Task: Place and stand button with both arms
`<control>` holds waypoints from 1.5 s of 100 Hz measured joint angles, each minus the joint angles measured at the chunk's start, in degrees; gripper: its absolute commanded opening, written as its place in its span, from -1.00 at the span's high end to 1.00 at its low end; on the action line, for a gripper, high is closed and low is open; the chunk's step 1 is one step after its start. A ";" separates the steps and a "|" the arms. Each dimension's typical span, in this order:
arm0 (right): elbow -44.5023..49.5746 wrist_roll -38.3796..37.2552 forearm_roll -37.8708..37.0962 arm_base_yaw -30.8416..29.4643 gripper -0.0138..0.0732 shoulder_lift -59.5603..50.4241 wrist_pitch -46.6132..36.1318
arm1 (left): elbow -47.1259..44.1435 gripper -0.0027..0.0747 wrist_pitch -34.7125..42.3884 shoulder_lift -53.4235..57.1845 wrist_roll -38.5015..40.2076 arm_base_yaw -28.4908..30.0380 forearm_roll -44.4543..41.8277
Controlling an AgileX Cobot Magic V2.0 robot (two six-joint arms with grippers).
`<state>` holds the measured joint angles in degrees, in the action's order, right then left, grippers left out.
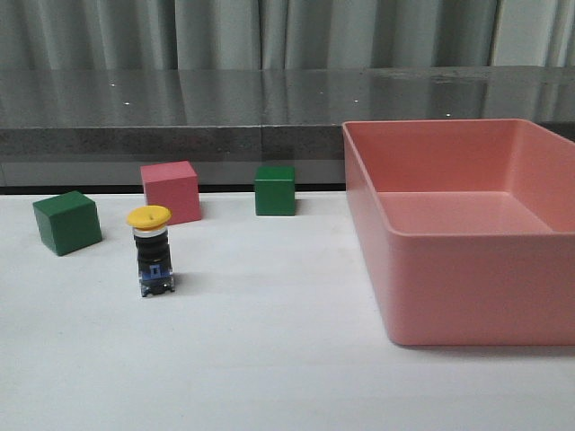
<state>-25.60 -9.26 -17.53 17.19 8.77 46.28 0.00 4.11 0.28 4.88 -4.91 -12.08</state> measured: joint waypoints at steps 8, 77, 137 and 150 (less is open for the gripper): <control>0.00 0.00 0.00 0.00 0.82 0.00 0.00 | 0.00 0.98 0.00 0.00 0.00 0.00 -0.11; 0.00 0.00 0.00 0.00 0.82 0.00 0.00 | 0.00 0.98 0.00 0.00 0.00 0.00 -0.11; 19.08 0.00 9.80 -2.26 0.82 -9.04 -36.13 | 0.00 0.98 0.00 0.00 0.00 0.00 -0.11; 23.25 0.00 13.33 -6.29 0.82 -9.41 -37.78 | 0.00 0.98 0.00 0.00 0.00 0.00 -0.11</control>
<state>-2.35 -9.26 -4.19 10.90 -0.64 8.50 0.00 4.11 0.28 4.88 -4.91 -12.19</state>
